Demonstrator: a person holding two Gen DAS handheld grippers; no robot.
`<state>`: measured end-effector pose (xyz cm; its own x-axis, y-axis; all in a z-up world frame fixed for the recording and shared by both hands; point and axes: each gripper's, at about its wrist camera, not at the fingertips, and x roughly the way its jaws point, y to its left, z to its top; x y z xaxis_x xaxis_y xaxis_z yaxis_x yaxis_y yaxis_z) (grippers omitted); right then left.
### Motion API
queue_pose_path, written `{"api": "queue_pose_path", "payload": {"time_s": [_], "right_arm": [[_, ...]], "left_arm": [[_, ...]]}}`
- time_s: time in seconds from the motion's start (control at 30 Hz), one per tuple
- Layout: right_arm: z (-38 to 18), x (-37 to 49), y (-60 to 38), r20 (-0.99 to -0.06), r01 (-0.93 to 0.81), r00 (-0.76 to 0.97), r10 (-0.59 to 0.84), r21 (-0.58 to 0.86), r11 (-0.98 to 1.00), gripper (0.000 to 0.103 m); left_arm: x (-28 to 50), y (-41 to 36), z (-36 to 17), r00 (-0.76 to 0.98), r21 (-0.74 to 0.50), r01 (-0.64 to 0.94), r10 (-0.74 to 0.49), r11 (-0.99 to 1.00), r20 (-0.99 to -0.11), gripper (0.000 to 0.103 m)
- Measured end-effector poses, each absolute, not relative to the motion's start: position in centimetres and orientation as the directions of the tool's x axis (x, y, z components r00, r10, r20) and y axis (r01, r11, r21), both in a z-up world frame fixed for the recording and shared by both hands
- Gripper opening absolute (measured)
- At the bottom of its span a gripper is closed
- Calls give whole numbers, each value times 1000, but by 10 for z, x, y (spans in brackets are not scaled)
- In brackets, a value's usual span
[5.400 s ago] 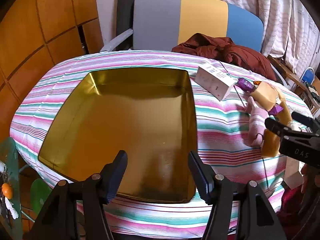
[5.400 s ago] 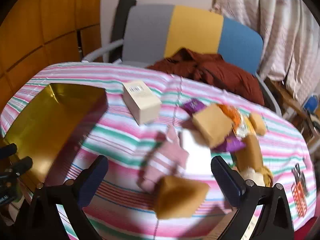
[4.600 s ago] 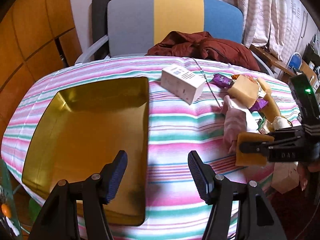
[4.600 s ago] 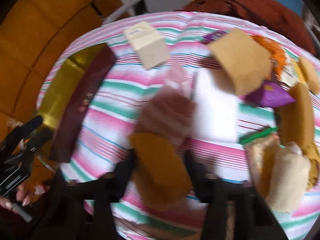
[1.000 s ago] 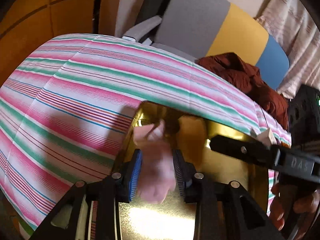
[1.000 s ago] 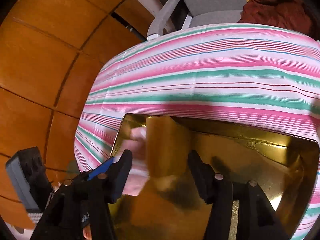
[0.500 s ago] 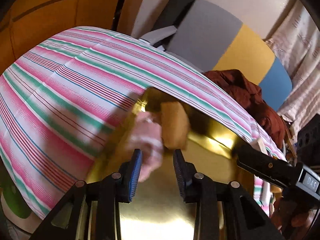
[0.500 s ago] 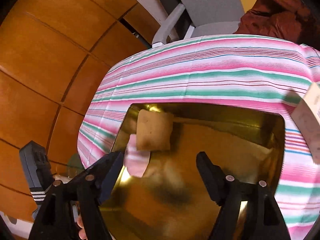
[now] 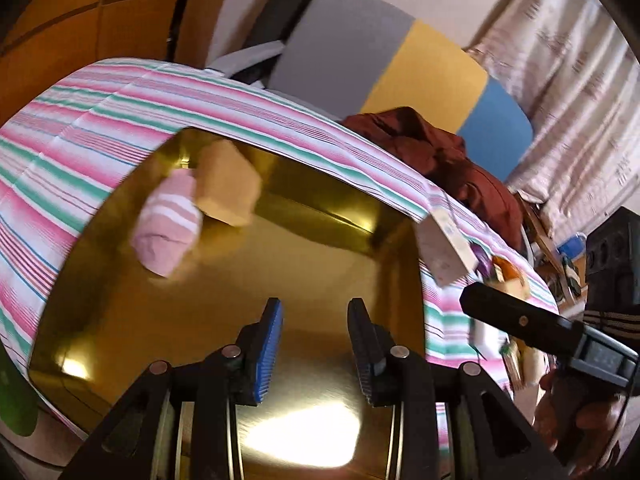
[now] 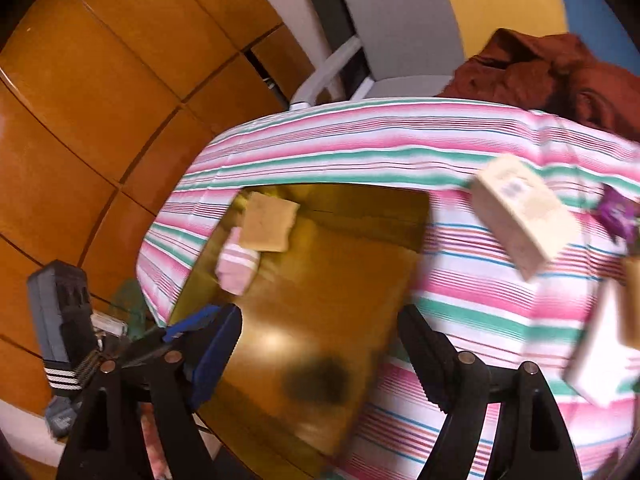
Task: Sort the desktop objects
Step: 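Grasp the white bar sponge with the left tool while the right grasps another tan sponge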
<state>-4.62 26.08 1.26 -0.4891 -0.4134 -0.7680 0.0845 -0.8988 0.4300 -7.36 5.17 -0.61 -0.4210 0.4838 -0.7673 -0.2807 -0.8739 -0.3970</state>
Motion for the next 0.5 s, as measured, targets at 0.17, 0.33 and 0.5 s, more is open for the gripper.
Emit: {"api": "queue_pose_path", "payload": {"time_s": [0.17,0.33,0.5], "right_arm": [[12,-20,312,-791,23,-516,-329,371,-928,82],[17,-1,360,-812,-23,-570,-122,165,-986,83],[16,2,417,-792,-83,-601,111,-77,-994,87]], "left_arm": [[-54,85,-3,-388,-396,-342,512,-852,-766,34],[-32,111,2,-368,-395,-400,539,-827,-758,40],[-16,140,4,-336,-383,-461,557,-800,-760,44]]}}
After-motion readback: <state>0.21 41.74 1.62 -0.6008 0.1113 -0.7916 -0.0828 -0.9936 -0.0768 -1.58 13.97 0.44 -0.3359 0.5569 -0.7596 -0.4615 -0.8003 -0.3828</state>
